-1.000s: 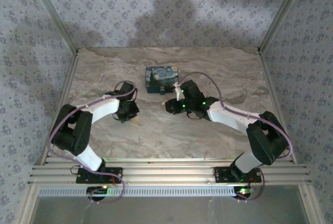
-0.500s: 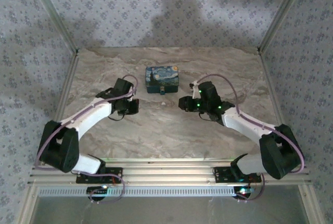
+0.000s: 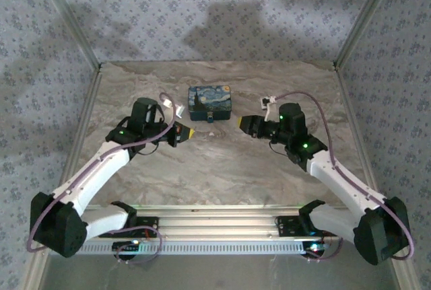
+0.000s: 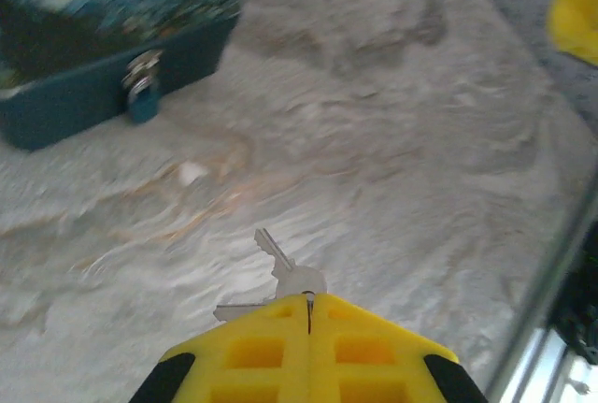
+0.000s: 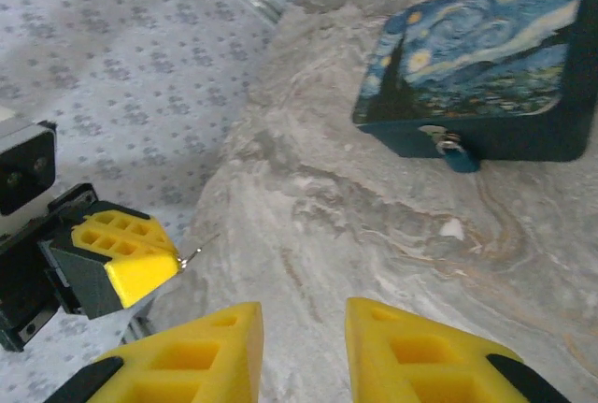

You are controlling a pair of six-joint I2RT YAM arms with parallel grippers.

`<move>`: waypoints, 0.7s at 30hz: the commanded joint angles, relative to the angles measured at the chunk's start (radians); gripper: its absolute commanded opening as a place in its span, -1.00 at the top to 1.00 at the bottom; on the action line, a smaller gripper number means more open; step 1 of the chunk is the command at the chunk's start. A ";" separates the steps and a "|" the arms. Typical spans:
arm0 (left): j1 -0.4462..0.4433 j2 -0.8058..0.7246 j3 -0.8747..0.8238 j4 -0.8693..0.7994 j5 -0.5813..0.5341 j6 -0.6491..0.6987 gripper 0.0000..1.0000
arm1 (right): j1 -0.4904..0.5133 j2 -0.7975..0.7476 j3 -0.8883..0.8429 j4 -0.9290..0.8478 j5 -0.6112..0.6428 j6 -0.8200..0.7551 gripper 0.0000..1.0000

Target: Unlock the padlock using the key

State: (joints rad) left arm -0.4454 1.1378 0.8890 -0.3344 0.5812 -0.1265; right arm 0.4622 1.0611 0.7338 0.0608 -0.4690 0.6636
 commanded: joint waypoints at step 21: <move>-0.077 -0.065 0.086 0.121 0.174 0.061 1.00 | 0.194 0.139 0.250 0.001 0.013 0.290 -0.17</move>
State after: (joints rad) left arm -0.5098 1.0992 0.9512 -0.2131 0.7799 -0.1112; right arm 0.6426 1.1698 0.9367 0.1112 -0.4812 0.8764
